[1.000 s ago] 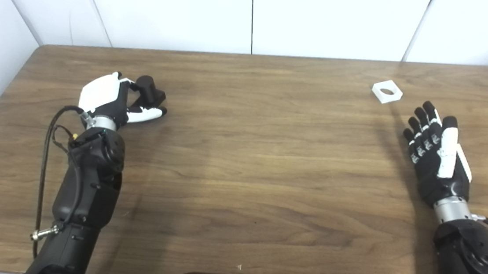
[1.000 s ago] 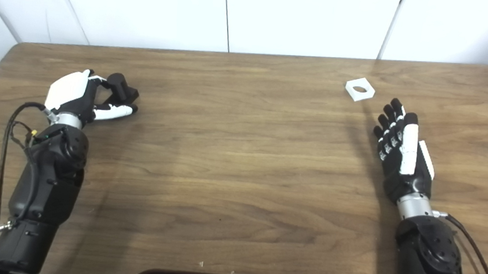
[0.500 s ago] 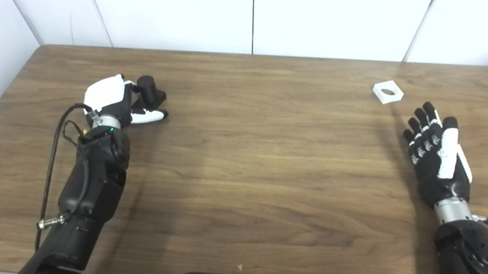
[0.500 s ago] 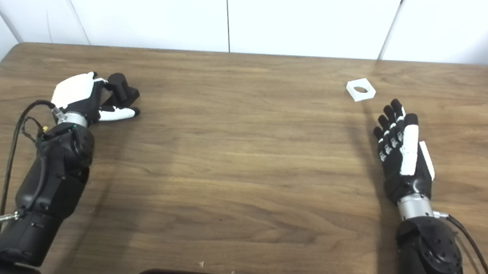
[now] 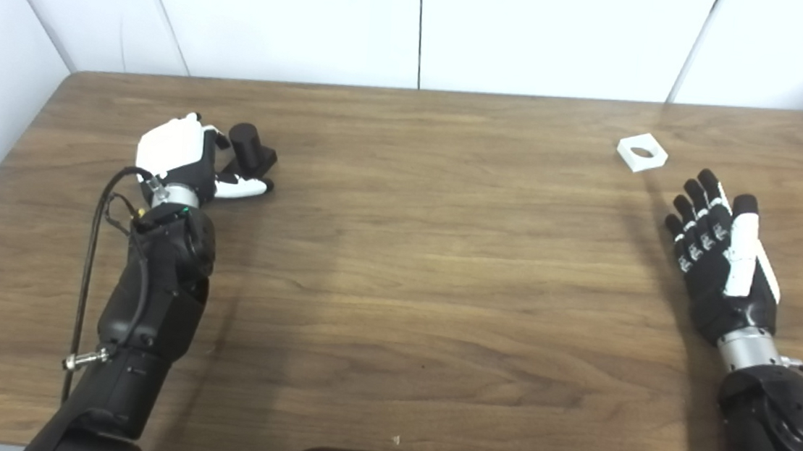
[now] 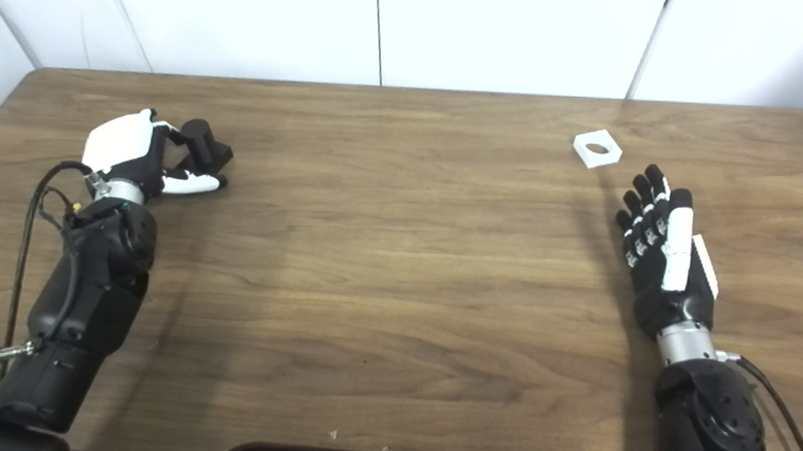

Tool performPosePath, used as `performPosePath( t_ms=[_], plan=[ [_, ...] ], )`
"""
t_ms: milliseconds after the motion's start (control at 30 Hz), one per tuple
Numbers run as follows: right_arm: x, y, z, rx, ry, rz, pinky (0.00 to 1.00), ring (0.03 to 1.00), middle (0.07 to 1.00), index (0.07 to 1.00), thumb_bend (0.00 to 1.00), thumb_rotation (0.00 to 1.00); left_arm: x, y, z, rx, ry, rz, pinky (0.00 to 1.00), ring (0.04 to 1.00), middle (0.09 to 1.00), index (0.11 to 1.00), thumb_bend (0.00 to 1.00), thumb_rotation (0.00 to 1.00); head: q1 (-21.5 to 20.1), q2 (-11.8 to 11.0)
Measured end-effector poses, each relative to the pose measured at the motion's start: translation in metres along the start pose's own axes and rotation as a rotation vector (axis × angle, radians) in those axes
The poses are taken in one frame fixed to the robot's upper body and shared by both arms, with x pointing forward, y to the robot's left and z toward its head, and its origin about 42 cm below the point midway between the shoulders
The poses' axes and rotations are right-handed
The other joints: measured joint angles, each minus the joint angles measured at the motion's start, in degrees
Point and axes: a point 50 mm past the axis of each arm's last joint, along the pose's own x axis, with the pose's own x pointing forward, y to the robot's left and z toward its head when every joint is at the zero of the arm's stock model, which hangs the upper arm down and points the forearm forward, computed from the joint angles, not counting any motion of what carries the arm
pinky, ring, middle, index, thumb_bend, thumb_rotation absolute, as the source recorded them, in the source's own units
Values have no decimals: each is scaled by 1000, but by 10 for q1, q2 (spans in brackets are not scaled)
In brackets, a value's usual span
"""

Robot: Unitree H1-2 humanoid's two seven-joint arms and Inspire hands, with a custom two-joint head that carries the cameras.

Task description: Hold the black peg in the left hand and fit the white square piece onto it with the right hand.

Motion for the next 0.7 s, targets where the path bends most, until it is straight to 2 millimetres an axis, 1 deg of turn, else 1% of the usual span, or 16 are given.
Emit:
performPosePath(
  t_ms=[400, 567, 700],
  plan=[
    [-1, -1, 0, 0, 2, 0, 1000, 1000, 1000, 1000, 620, 1000, 4, 0, 5, -26, -17, 38, 1000, 1000, 964, 689, 782, 348, -3, -4],
    [-1, -1, 0, 1, 2, -3, 1000, 1000, 1000, 1000, 609, 1000, 5, 1, 7, -55, -31, 51, 1000, 1000, 947, 654, 756, 216, -4, -4],
    [-1, -1, 0, 5, 1, -1, 1000, 1000, 1000, 1000, 608, 1000, 5, 1, 10, -72, -46, 68, 1000, 1000, 938, 636, 773, 142, -4, -4]
  ],
)
